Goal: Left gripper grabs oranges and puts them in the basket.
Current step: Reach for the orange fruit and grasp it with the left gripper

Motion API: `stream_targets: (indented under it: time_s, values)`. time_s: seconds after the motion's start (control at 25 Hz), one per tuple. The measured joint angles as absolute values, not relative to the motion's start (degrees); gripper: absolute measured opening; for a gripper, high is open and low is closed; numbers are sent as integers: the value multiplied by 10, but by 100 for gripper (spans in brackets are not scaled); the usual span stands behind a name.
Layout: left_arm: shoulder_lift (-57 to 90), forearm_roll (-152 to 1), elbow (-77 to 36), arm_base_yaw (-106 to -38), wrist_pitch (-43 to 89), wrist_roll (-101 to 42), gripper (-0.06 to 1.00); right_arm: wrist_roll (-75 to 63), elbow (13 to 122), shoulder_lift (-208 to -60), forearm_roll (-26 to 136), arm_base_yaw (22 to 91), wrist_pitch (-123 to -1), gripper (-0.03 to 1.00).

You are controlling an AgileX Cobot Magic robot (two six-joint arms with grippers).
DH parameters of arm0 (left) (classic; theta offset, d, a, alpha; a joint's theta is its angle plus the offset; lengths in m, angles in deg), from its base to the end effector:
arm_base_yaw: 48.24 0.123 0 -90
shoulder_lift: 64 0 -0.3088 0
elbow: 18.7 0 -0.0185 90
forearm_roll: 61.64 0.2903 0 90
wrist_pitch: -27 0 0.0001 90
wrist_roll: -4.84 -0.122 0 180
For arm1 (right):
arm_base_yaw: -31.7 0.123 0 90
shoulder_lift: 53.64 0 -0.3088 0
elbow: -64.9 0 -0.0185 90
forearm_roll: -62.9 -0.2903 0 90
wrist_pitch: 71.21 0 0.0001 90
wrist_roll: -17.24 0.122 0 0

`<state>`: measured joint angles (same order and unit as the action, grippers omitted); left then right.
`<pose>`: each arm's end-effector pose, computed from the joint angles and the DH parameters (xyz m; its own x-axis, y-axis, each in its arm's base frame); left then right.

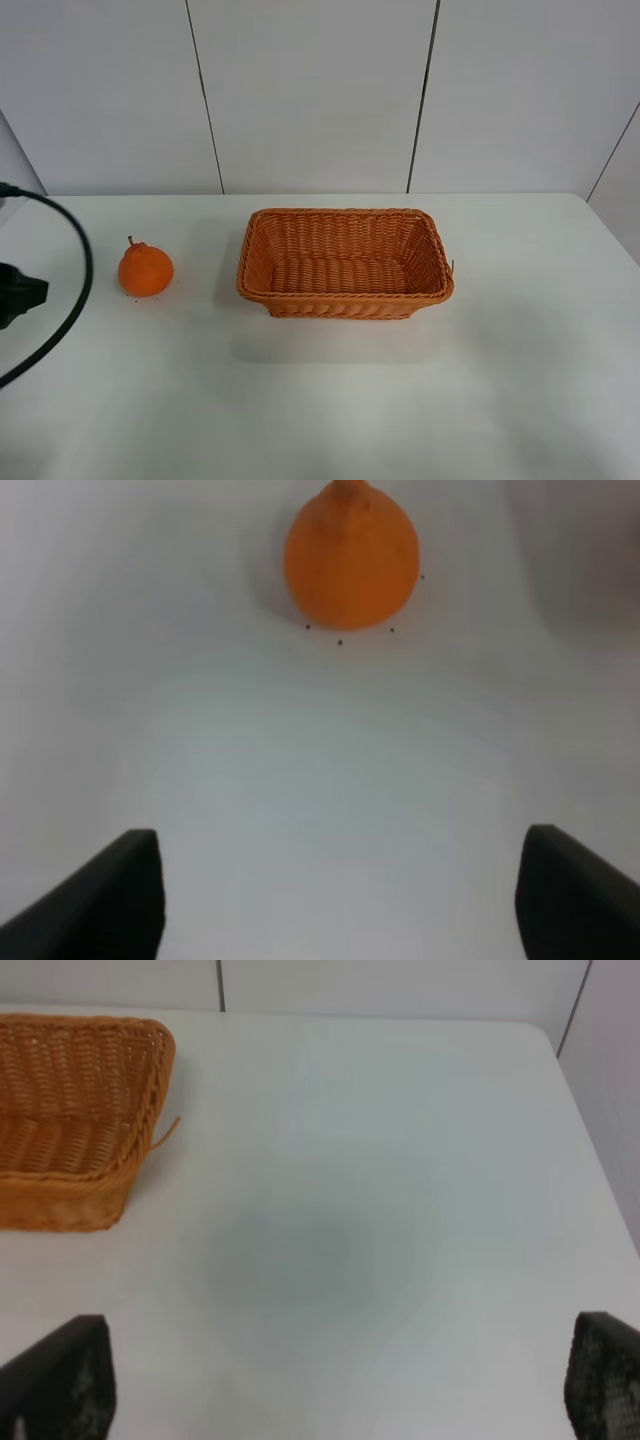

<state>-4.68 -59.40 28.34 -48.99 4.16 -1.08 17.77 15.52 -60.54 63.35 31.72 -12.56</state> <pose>0.2207 -0.0010 0.2474 -0.6255 0.1471 -0.7663 0.0891 0.9891 0.1172 0.0352 -0.0008 0.2851 -0.4215 0.0050 -0.9068 0.0079 1.0000 0.0019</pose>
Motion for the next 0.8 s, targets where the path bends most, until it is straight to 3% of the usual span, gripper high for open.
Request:
stream_targets:
  time_s: [0.4, 0.8]
  values:
    - [308, -594, 96, -490, 110, -13, 88, 178, 155, -605, 633, 317, -126, 69]
    - [466, -594, -32, -490, 107, -14, 88, 178, 155, -605, 633, 317, -126, 69]
